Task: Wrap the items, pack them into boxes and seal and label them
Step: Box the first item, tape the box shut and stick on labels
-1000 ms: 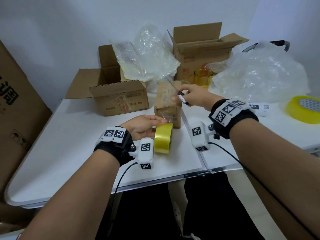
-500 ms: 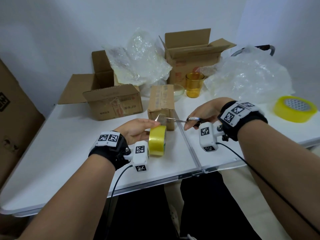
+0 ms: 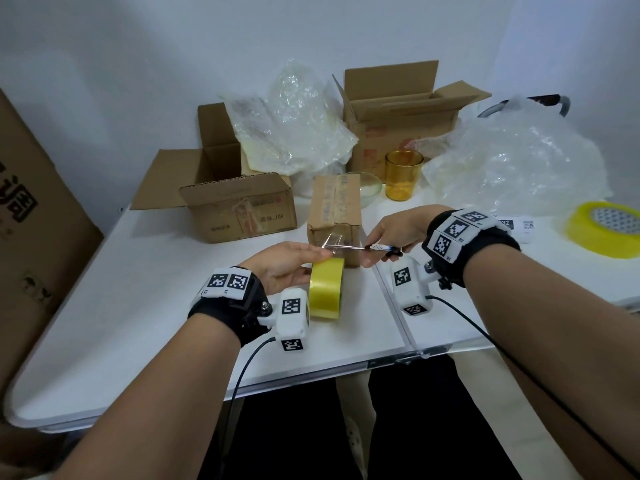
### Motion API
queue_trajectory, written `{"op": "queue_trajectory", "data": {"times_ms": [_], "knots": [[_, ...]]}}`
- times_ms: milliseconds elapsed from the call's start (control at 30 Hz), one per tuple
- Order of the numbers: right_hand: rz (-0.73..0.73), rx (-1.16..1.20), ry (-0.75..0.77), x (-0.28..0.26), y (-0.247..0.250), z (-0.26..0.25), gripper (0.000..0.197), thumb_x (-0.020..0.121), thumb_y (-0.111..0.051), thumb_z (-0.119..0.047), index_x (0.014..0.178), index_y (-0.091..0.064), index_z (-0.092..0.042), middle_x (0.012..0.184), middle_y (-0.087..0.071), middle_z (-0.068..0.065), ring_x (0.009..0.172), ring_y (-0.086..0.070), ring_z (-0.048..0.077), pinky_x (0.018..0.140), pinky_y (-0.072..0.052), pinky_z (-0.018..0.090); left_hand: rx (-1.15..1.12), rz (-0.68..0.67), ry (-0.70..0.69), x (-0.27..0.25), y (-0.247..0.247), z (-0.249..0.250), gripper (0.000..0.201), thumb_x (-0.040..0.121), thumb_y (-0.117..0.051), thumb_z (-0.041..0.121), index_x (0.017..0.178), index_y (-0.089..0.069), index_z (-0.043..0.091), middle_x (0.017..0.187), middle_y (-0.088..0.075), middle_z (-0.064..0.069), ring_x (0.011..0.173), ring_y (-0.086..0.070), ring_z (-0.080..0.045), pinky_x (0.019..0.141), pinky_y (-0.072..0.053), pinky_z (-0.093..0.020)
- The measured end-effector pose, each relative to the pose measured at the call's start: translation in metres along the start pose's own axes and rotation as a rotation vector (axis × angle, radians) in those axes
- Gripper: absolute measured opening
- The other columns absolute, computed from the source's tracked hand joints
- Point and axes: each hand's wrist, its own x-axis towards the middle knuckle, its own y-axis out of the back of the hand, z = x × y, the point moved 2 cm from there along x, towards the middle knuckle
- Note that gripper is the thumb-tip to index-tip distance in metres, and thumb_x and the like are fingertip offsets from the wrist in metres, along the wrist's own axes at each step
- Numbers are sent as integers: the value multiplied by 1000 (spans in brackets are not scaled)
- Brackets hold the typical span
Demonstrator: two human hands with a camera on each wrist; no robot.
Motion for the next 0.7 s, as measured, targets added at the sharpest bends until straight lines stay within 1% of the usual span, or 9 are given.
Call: {"op": "queue_trajectory", "data": {"times_ms": [67,167,300,367,433,500,600,700], "knots": [[3,-17,33,-2,0,-3,31,77,-80,-40,99,-76,-19,64,-56,-7,62,-46,11,52,-33,16,-13,9,3,0,-1,1,31,92,-64,9,122,-63,-1,107,-73,-10,81,-73,-14,65,-57,-20],[9,-62,73,-7,1,-7,21,79,-79,-34,96,-77,-22,57,-57,-13,57,-47,8,49,-36,13,-2,16,6,-1,-1,3,31,92,-64,8,121,-63,-2,103,-73,-10,79,-73,-14,64,-57,-21],[7,-90,101,-11,2,-9,17,81,-78,-30,94,-76,-20,54,-57,-14,52,-47,6,48,-37,11,23,15,8,-4,-2,4,27,93,-63,9,119,-65,0,99,-73,-8,76,-72,-13,61,-57,-21],[8,-93,108,-12,1,-10,15,80,-79,-29,92,-76,-19,56,-58,-12,50,-47,5,47,-37,11,23,15,12,-5,-2,4,25,93,-63,9,117,-66,1,97,-74,-7,76,-73,-13,61,-57,-21],[11,-92,110,-13,1,-10,13,80,-79,-30,89,-77,-20,60,-59,-9,50,-47,6,46,-37,11,18,16,15,-6,-3,5,23,93,-63,8,114,-67,2,95,-75,-6,75,-73,-13,60,-57,-20],[19,-91,103,-13,0,-11,10,79,-80,-31,85,-77,-23,61,-59,-9,49,-47,6,45,-36,11,24,16,17,-7,-3,6,20,93,-63,8,112,-68,2,94,-75,-6,75,-73,-12,60,-57,-20],[49,-100,90,-9,-3,-9,8,77,-81,-33,79,-76,-26,60,-59,-10,48,-48,5,49,-38,13,39,25,27,-7,-2,7,18,93,-63,9,109,-69,4,96,-75,-6,75,-72,-13,61,-57,-20],[85,-112,81,-5,-6,-6,14,74,-83,-38,77,-75,-26,65,-61,-6,54,-51,9,62,-45,21,71,34,26,-8,0,12,23,92,-64,10,114,-68,3,100,-74,-8,79,-71,-15,64,-59,-21]]}}
